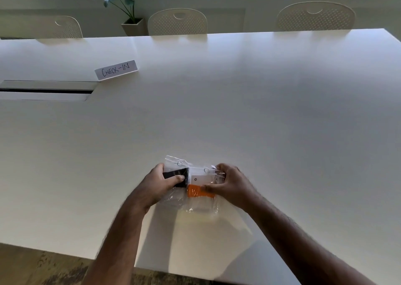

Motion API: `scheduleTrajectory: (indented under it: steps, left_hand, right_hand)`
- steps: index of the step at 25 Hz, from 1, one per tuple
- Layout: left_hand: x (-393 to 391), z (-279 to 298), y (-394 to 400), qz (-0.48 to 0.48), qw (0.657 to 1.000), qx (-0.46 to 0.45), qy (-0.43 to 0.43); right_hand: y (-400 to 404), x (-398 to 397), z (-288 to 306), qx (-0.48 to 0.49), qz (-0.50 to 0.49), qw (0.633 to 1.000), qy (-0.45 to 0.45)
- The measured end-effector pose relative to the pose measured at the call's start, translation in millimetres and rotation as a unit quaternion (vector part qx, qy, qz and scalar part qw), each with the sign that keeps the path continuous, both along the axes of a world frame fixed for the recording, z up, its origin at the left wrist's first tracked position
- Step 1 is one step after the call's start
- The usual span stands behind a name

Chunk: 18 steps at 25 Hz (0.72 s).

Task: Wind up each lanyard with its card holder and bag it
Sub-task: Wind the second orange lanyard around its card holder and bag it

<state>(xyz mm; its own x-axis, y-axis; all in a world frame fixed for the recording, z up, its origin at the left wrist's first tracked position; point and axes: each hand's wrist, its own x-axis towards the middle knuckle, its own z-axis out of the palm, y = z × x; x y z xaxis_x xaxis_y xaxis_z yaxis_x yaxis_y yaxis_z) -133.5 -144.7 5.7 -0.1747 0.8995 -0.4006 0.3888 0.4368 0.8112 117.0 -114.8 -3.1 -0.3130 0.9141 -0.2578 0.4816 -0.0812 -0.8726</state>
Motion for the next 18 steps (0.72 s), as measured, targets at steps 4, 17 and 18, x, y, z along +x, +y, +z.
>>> scheduleTrajectory:
  steps: [4,17,18]
  left_hand:
    - [0.9,-0.7,0.3,0.023,0.997,0.018,-0.073]
    - [-10.0,19.8,66.4,0.073,0.974,0.123,-0.175]
    - [-15.0,21.8,76.6,0.079,0.973,0.132,-0.174]
  right_hand:
    - [-1.3,3.8,4.5,-0.028,-0.012,0.995,0.092]
    - [81.8,-23.0,23.5,-0.019,-0.038,0.964,0.261]
    - [93.9,-28.6,25.8,-0.021,-0.043,0.962,0.268]
